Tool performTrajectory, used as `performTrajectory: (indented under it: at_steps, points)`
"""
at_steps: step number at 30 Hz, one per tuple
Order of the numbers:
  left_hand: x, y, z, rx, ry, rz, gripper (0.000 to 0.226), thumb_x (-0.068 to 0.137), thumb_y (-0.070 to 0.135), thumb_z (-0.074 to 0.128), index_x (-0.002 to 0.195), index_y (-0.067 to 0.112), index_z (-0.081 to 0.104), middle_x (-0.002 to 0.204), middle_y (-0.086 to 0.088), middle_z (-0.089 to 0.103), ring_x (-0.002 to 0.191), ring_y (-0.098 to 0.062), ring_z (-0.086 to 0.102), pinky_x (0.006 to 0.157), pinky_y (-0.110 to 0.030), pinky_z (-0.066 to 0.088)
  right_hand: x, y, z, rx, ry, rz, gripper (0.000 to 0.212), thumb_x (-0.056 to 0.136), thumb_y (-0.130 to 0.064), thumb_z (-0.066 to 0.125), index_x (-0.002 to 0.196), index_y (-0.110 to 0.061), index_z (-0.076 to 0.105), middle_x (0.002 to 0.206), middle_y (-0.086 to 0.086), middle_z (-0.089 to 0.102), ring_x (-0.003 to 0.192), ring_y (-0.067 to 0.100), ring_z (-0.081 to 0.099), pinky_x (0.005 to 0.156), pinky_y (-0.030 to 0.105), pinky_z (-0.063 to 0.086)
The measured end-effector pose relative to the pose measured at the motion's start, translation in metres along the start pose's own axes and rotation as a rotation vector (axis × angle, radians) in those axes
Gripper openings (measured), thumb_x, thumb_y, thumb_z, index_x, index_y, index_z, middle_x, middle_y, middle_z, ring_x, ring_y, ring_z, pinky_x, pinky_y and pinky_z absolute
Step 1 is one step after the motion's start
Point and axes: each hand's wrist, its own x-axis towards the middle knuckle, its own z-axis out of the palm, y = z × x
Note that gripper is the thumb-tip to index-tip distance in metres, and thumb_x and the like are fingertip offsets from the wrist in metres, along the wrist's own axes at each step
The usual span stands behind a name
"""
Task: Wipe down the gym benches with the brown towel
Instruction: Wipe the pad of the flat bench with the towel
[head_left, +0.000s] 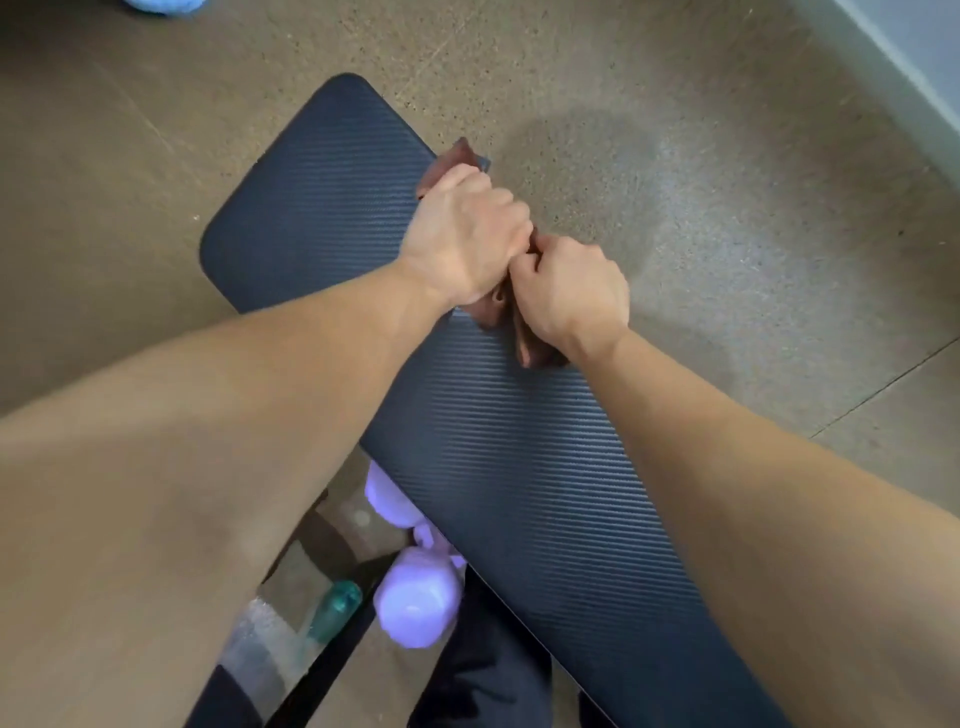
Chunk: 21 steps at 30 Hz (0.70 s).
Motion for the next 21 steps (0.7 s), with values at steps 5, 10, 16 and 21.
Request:
performTrajectory:
  at_steps: [5,10,16,21]
  points:
    - [-0.022,0.063,0.0,-0.141,0.052,-0.123,0.035,0.098,0.026,0.036,0.086,0.014,0.066,0.085,-0.005,0.066,0.093,-0.03,0.059,0.113,-0.042,0.033,-0.047,0.053,-0.001,0.028,0.056,-0.044,0.032,0.096,-0.041,0.038,0.1,-0.02,0.062,0.108,0.014,0.069,0.1,0.04,0.062,0.076,0.041,0.043]
    - [-0.043,0.162,-0.015,-0.244,0.041,-0.033,0.029,0.097,0.029,0.04,0.09,0.016,0.065,0.089,-0.004,0.065,0.094,-0.03,0.058,0.112,-0.044,0.033,-0.115,0.131,-0.003,-0.047,0.117,0.013,0.029,0.093,-0.043,0.042,0.094,-0.021,0.061,0.097,0.008,0.068,0.09,0.037,0.065,0.069,0.04,0.049]
    - [-0.038,0.17,-0.017,-0.291,0.07,0.189,0.026,0.096,0.03,0.048,0.082,0.016,0.065,0.08,-0.004,0.066,0.08,-0.028,0.06,0.086,-0.042,0.046,-0.129,0.133,-0.006,-0.11,0.131,0.142,0.028,0.092,-0.034,0.044,0.09,-0.013,0.063,0.097,0.013,0.069,0.092,0.038,0.064,0.071,0.041,0.05]
    - [-0.005,0.063,-0.013,-0.131,-0.024,0.249,0.037,0.098,0.035,0.04,0.081,0.015,0.067,0.081,-0.006,0.07,0.081,-0.031,0.064,0.077,-0.041,0.045,-0.063,0.068,-0.007,-0.022,-0.009,0.062,0.038,0.097,-0.038,0.035,0.115,-0.019,0.063,0.116,0.015,0.068,0.109,0.037,0.062,0.083,0.04,0.047]
